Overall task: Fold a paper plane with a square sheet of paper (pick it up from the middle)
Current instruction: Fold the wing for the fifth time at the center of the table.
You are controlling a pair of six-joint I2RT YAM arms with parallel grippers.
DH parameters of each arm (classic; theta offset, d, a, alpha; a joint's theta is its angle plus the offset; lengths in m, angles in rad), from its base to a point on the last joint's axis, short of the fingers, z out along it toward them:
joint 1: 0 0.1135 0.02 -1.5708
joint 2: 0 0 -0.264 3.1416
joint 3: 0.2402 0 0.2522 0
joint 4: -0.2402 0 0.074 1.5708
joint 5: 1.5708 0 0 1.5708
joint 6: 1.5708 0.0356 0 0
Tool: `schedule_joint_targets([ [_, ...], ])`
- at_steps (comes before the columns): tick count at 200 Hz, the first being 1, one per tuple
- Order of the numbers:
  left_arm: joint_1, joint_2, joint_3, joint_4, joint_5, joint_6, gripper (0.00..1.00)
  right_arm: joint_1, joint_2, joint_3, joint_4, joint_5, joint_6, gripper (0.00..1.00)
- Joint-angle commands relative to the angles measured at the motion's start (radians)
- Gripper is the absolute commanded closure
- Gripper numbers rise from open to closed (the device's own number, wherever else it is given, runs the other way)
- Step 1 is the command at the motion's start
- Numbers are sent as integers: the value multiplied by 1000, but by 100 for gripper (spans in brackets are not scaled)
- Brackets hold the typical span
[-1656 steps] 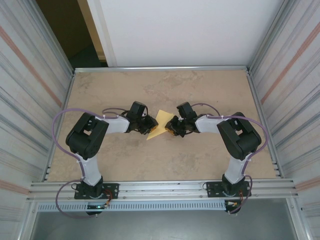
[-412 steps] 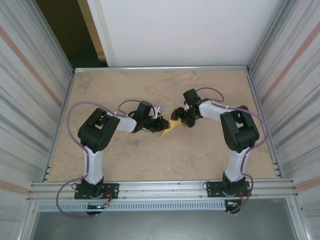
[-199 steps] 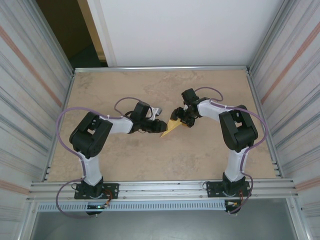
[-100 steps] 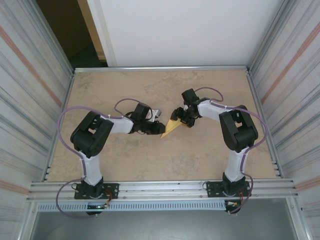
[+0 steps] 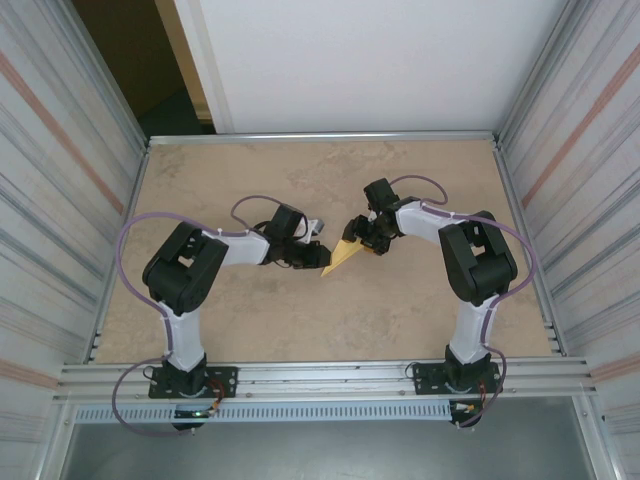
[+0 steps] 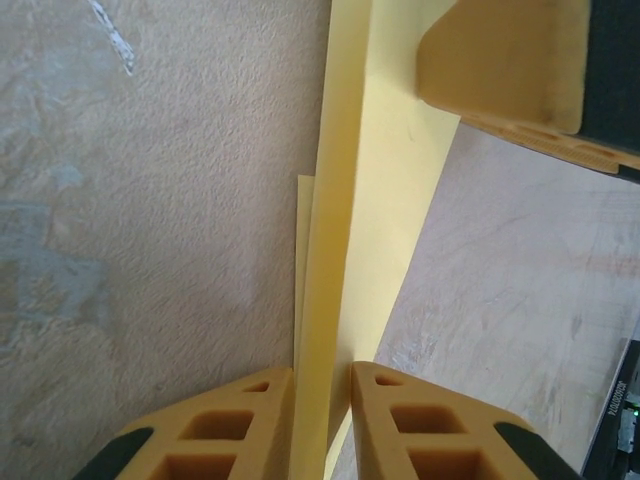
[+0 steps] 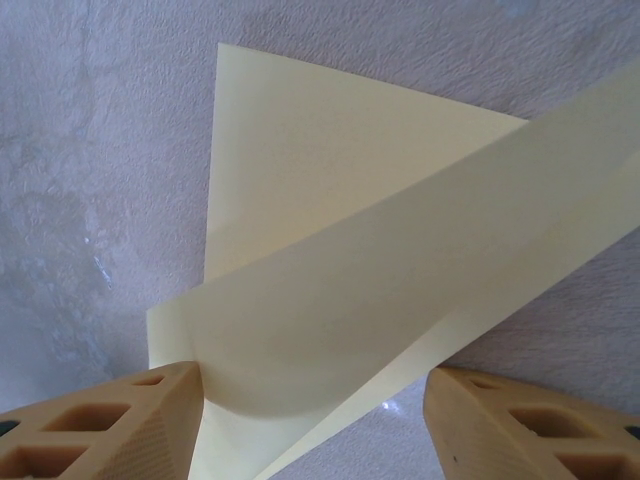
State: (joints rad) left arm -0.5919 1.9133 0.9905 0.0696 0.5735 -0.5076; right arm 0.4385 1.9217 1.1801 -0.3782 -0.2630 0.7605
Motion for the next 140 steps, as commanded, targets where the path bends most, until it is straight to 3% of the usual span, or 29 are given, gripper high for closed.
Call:
schedule_joint_targets([
  [1,-15,43,28,-83,-57,27,78,16,142,-87,-4,74,19,39],
  [140,-60,97,110,-269,-173,50,79,26,166,-88,-10,89,12,45],
])
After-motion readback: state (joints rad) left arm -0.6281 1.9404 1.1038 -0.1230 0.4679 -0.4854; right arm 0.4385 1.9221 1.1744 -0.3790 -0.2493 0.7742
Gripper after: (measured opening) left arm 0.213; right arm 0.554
